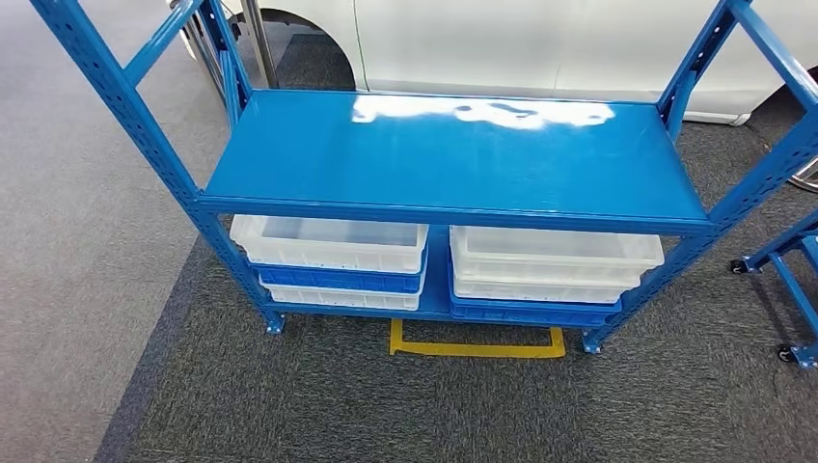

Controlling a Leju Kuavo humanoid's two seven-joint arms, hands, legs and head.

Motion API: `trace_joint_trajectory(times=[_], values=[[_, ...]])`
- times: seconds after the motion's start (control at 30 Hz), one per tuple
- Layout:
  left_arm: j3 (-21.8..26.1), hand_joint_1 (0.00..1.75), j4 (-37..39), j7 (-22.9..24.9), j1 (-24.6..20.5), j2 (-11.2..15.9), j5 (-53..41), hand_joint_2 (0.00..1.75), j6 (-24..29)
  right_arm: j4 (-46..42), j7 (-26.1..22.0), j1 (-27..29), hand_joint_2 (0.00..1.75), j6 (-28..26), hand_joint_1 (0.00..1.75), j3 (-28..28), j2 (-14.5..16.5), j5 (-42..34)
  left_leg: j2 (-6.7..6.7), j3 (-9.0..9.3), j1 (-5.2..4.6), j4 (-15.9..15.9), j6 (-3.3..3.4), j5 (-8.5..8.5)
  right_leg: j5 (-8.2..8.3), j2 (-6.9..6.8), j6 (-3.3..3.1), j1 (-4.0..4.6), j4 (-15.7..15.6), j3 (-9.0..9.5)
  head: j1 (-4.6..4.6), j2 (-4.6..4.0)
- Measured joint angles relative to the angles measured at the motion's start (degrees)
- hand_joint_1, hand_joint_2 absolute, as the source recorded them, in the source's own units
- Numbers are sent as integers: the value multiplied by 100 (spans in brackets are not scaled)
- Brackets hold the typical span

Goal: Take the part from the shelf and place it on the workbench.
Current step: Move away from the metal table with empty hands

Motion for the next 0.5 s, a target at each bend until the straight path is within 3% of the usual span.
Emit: trace_joint_trajectory(times=[0.07,0.1,0.17,0.2,0.23,0.27,0.33,0.4,0.47,0.5], values=[[1,0,0,1,1,8,1,0,-3,-1,-4,-6,131,-3,0,1,4,12,-55,-102,19,261,-61,-191,29,-8,-67,-32,-53,17,-1,0],[0,0,0,1,5,12,3,0,-8,-1,-8,-9,175,-3,0,1,5,20,-89,-242,33,563,-87,-370,37,-13,-91,-38,-66,19,-1,0],[-1,0,0,3,14,14,10,0,-15,-1,-21,-10,175,-5,0,2,5,32,-120,-606,43,1311,-133,-710,37,-12,-116,-34,-61,3,-2,0],[-1,0,0,6,20,15,13,0,-15,0,-25,-9,175,-5,0,2,5,36,-122,-730,47,1554,-148,-762,34,-6,-119,-33,-55,1,-2,0],[0,0,0,9,25,21,14,44,-13,0,-23,-8,175,-4,0,2,7,38,-122,-753,55,1577,-165,-691,28,0,-122,-38,-46,3,-2,0],[1,0,0,13,29,26,13,87,-10,0,-14,-8,175,-2,0,2,8,43,-122,-668,71,1374,-195,-518,19,9,-122,-47,-32,7,-2,0],[1,0,1,19,27,28,7,175,-6,-2,14,-11,175,11,0,3,2,66,-135,-313,129,596,-302,-137,-22,30,-99,-56,38,-1,-4,0],[0,0,3,22,17,16,10,175,-4,-5,20,-15,175,-4,0,4,-10,85,-181,-111,160,129,-268,10,-75,57,-53,-22,131,-36,11,0],[1,0,4,23,15,10,27,175,-3,-7,1,-17,175,-36,0,4,-14,88,-210,-107,140,91,-153,2,-89,74,-19,-1,159,-58,28,0],[3,0,4,23,16,10,39,175,-2,-6,-7,-17,175,-44,0,4,-14,88,-206,-109,127,95,-148,-10,-80,78,-7,-5,150,-58,28,0]])
